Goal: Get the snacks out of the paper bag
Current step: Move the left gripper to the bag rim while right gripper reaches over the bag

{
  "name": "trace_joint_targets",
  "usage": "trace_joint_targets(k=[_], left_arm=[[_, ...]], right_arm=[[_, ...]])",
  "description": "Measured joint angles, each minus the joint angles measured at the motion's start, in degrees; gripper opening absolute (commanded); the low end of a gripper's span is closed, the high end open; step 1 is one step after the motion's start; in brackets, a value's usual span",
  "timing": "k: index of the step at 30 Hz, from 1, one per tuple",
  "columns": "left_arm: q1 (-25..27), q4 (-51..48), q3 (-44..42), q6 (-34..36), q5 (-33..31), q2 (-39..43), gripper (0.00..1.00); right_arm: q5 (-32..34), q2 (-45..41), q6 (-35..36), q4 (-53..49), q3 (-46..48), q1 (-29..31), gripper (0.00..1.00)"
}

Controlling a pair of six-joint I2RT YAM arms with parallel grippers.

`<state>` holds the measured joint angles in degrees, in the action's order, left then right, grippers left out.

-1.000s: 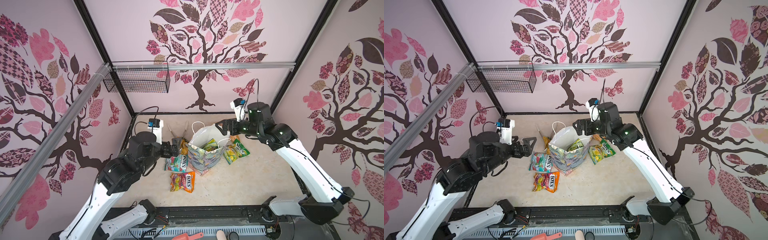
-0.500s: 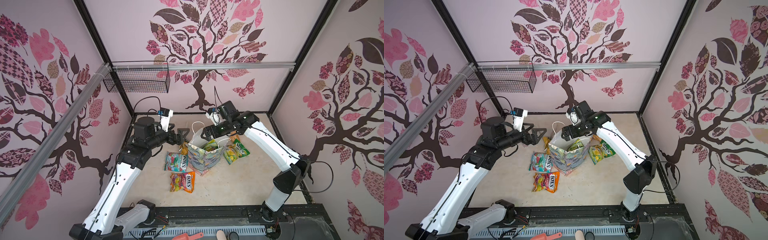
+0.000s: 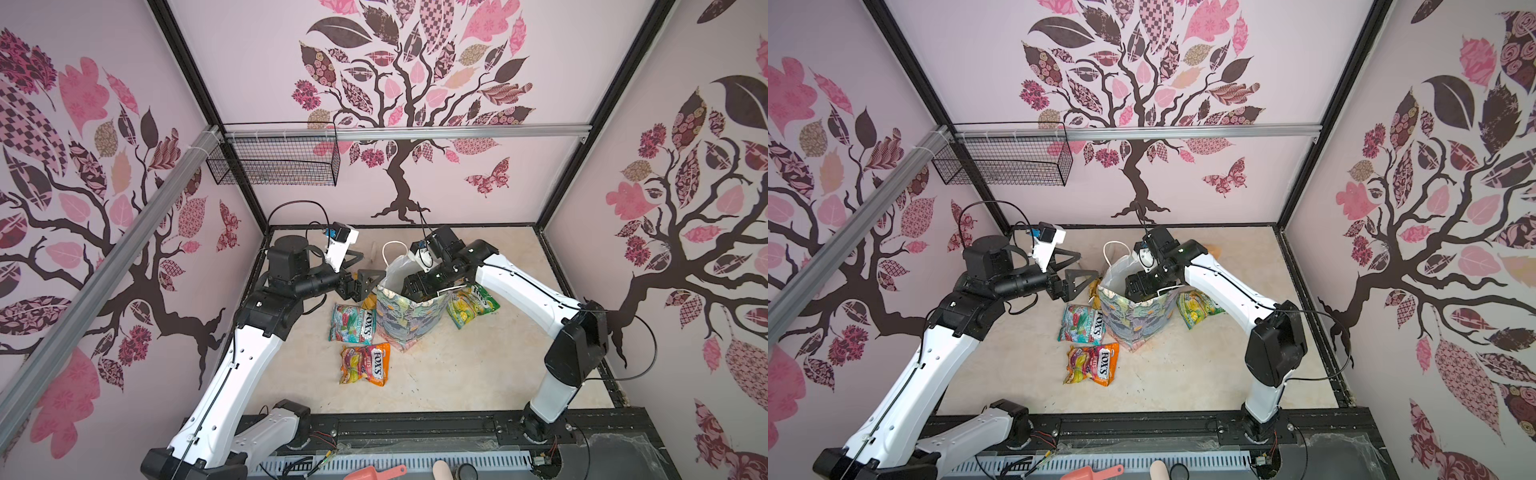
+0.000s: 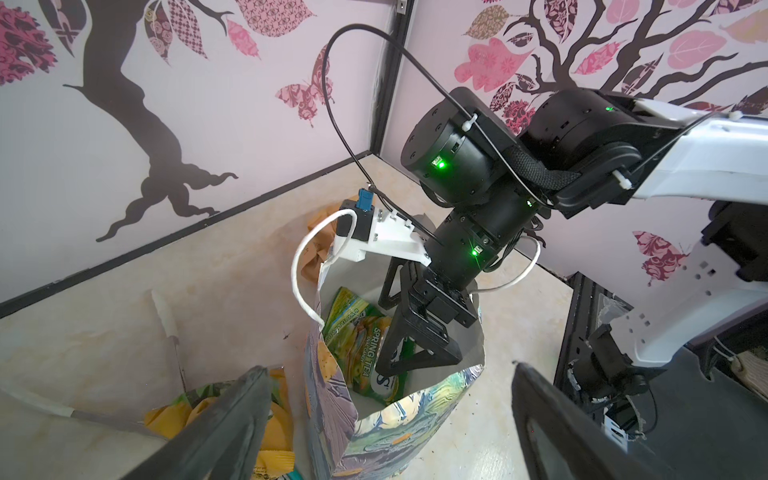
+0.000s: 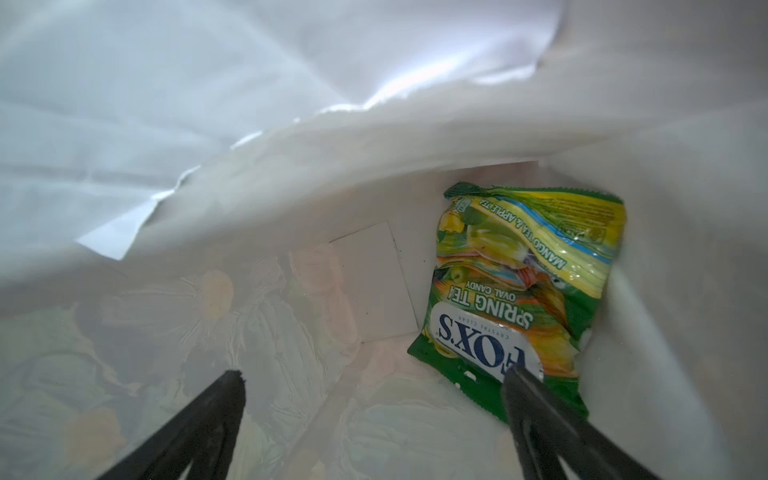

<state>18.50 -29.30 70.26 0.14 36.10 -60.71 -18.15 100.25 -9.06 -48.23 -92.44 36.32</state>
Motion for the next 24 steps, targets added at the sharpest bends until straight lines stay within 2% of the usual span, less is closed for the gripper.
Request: trace_joint_targets(k=[12, 17, 24], left_arm=[[2.27, -1.14, -0.11, 1.64, -3.02, -1.97, 0.91], [2.45, -2.25, -0.11, 1.81, -5.35, -2.8, 0.91], [3.21, -2.62, -0.11, 2.14, -5.79, -2.89, 0.91]], right_arm=[[-0.9, -0.28, -1.6, 4.83, 6.23, 0.68, 0.99], [-0.59, -3.89, -2.38, 8.02, 10.78, 0.7, 0.99], [-1.46, -4.33, -2.8, 9.94, 11.5, 1.14, 1.0]])
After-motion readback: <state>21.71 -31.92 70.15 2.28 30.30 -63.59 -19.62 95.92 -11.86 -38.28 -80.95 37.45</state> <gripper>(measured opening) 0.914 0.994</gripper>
